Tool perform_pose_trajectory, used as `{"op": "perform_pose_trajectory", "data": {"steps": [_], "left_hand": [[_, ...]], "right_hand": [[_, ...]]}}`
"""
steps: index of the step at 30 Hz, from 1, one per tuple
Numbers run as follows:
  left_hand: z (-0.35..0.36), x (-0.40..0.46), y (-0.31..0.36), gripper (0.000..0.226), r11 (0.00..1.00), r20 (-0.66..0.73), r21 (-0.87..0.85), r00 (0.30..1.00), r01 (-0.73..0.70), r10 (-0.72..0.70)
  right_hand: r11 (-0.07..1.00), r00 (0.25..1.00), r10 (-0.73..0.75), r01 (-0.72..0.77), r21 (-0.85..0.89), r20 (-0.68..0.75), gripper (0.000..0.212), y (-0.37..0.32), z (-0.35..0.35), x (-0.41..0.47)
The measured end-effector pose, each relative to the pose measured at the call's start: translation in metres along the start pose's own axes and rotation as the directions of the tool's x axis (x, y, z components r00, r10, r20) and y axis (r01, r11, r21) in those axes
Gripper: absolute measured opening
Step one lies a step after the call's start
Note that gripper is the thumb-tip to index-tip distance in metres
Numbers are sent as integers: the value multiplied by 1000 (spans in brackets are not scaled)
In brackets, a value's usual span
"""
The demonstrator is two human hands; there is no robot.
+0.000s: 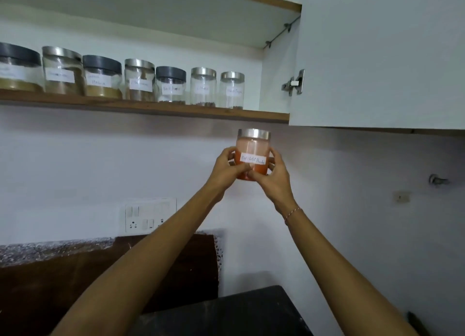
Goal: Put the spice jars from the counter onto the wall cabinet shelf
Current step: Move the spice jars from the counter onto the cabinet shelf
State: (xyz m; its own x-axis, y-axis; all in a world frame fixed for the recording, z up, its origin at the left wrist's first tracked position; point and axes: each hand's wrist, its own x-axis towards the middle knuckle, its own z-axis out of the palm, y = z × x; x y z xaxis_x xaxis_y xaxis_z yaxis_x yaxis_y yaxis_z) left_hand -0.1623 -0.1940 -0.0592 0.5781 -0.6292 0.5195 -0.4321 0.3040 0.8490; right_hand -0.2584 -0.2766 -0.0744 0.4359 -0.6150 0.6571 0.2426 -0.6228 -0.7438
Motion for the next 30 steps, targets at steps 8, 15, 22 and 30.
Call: {"op": "perform_pose_trajectory", "data": {"steps": [8,15,22,30], "left_hand": [[7,75,74,44,932,39,167,946,-323,321],[11,141,102,46,988,121,59,984,-141,134],[5,180,99,37,998,172,41,984,-46,38],[14,209,97,21,923,183,383,975,45,-124]], "right_hand": [[984,986,-162,164,64,-33,68,-46,-21,95],[983,978,-182,183,5,-99,56,-66,-32,173],[988,987,-150,151,-12,62,66,-43,-19,224],[955,993,-21,54,-292,117,74,-22,-12,258]]}}
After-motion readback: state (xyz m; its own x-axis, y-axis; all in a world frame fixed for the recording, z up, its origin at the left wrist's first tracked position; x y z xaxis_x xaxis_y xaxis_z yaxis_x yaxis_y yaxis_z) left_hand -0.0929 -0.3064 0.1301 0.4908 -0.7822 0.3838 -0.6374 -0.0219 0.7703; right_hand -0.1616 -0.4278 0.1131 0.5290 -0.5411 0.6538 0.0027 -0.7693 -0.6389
